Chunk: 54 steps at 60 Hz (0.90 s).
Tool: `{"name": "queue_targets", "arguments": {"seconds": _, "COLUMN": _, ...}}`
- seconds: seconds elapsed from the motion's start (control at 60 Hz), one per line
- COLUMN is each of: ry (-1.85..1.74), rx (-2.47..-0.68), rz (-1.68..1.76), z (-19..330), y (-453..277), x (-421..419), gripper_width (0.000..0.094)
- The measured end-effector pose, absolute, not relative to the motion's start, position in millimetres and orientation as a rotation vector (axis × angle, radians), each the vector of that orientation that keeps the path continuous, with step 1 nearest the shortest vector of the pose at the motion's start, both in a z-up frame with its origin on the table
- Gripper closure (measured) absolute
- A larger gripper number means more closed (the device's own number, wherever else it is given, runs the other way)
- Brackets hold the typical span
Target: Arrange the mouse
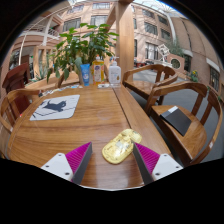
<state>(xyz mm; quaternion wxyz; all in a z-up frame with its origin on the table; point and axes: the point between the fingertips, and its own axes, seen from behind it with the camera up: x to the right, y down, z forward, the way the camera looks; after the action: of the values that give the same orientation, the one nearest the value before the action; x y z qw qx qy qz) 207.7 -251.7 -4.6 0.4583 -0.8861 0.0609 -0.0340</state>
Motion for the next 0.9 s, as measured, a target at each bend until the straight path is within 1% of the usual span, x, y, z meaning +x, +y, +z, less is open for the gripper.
{"name": "queue_targets", "arguments": {"seconds": 0.283, "ry": 0.125, "rx": -2.189, "rz": -0.091, "z": -10.5, "y": -206.8, "x": 205.9, "gripper_width": 0.0071}}
{"name": "queue_targets", "arguments": {"seconds": 0.383, "ry": 0.122, "rx": -2.188, "rz": -0.096, "z": -11.8, "y": -192.8, "x": 206.6, "gripper_width": 0.0101}}
{"name": "queue_targets", "arguments": {"seconds": 0.417, "ry": 0.115, "rx": -2.186, "rz": -0.098, "z": -12.0, "y": -189.5, "x": 206.3, "gripper_width": 0.0126}}
{"name": "queue_targets", "arguments": {"seconds": 0.517, "ry": 0.095, "rx": -2.189, "rz": -0.075, "z": -13.6, "y": -180.9, "x": 200.2, "gripper_width": 0.0248}}
{"name": "queue_targets", "arguments": {"seconds": 0.567, "ry": 0.088, "rx": -2.194, "rz": -0.060, "z": -13.9, "y": -177.8, "x": 197.5, "gripper_width": 0.0328}}
{"name": "queue_targets", "arguments": {"seconds": 0.6, "ry": 0.077, "rx": -2.196, "rz": -0.059, "z": -13.6, "y": -178.1, "x": 197.5, "gripper_width": 0.0396}}
{"name": "queue_targets", "arguments": {"seconds": 0.617, "ry": 0.071, "rx": -2.197, "rz": -0.059, "z": -13.8, "y": -177.4, "x": 197.1, "gripper_width": 0.0444}}
{"name": "queue_targets", "arguments": {"seconds": 0.683, "ry": 0.059, "rx": -2.198, "rz": -0.063, "z": -13.7, "y": -176.4, "x": 195.7, "gripper_width": 0.0474}}
{"name": "queue_targets", "arguments": {"seconds": 0.8, "ry": 0.038, "rx": -2.195, "rz": -0.080, "z": -13.4, "y": -176.1, "x": 194.6, "gripper_width": 0.0560}}
{"name": "queue_targets", "arguments": {"seconds": 0.9, "ry": 0.054, "rx": -2.189, "rz": -0.068, "z": -12.0, "y": -176.8, "x": 195.4, "gripper_width": 0.0577}}
